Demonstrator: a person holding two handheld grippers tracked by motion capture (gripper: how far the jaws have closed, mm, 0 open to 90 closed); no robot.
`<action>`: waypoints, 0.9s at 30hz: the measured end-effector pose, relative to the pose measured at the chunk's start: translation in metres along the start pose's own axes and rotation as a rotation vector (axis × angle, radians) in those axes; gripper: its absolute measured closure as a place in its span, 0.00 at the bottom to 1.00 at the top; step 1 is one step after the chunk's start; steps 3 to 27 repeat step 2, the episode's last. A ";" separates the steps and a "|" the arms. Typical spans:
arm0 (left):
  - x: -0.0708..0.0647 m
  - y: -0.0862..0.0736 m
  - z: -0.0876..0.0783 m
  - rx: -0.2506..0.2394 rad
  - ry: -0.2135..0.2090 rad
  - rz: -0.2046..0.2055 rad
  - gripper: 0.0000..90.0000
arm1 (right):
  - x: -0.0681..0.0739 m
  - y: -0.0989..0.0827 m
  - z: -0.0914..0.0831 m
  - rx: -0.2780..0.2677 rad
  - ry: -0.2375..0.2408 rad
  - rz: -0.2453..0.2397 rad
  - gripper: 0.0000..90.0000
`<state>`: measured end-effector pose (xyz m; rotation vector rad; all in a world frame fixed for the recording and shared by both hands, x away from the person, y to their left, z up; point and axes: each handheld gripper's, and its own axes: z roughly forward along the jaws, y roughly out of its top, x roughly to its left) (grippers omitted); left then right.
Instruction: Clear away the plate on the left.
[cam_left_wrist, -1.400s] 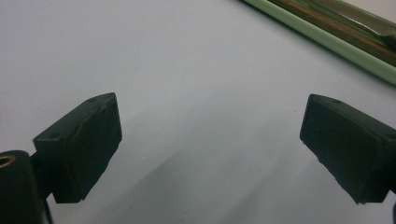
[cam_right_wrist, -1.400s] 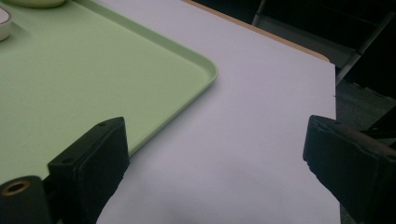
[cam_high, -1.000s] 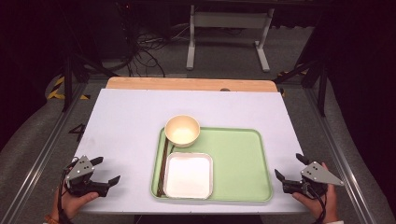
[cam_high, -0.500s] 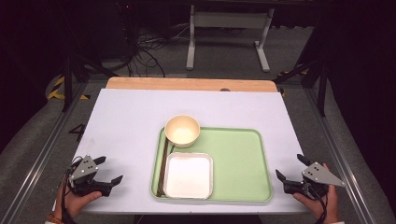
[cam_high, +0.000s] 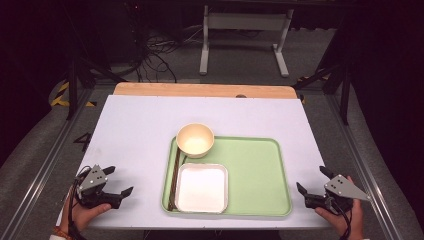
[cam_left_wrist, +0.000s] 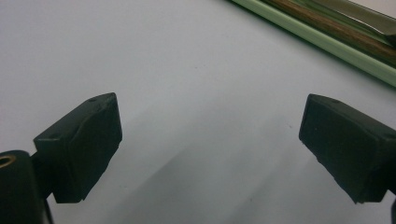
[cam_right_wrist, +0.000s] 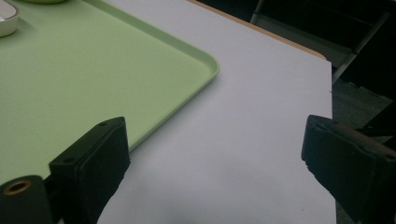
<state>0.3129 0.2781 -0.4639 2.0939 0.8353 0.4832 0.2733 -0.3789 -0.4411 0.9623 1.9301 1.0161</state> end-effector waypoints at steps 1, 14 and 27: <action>0.000 0.000 0.000 0.003 0.003 0.005 0.08 | 0.000 0.000 0.000 -0.002 0.000 0.001 0.09; 0.000 0.000 0.000 0.006 0.003 0.003 0.08 | -0.001 0.000 0.000 -0.001 -0.002 0.003 0.09; 0.000 0.000 0.000 0.006 0.003 0.003 0.08 | -0.001 0.000 0.000 -0.001 -0.002 0.003 0.09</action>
